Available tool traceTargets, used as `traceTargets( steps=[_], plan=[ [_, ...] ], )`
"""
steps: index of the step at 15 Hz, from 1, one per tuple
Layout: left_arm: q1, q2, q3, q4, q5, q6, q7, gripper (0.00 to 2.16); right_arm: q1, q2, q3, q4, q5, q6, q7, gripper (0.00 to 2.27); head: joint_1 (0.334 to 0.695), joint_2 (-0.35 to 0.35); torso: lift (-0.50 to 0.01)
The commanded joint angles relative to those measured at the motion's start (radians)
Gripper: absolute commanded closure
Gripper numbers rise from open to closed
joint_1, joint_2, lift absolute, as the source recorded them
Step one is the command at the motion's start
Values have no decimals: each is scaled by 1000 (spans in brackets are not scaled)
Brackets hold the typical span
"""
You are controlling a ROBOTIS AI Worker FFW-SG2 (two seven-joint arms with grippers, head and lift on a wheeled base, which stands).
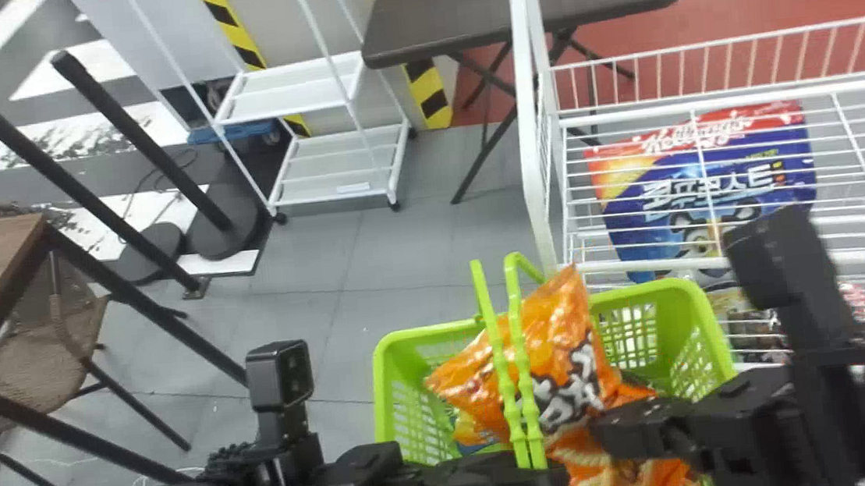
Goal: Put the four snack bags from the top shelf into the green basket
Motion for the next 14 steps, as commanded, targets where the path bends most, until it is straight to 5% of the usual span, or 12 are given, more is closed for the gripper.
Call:
traceTargets(
  steps=[1,4,5,6,7,8,10,14],
  plan=[
    [-3,0,-4,-8,6,14,-11,2148,-64,9,117,147,-5,2,-20,2250,695,350,-4],
    [-4,-2,-7,-11,4,23,-11,2148,-108,21,222,287,18,-147,-14,2209,695,350,-4],
    [-4,-2,-9,-12,4,29,-11,2148,-122,21,231,311,18,-172,-9,1973,695,350,-4],
    [-3,-2,-7,-14,6,29,-11,2148,-128,19,233,317,18,-175,-6,1295,695,350,-4],
    [-3,-2,-4,-12,10,29,-11,2148,-126,10,223,313,18,-172,-2,343,695,350,-4],
    [-3,0,-1,-12,13,29,-11,2148,-119,-8,200,284,18,-166,0,-2,695,350,-4],
    [-3,0,0,-11,15,29,-11,2148,-77,-45,93,166,18,-150,18,-2,695,350,-4],
    [1,0,2,-5,18,26,-11,2148,6,-50,-243,-26,-2,-114,78,12,695,350,-4]
  ],
)
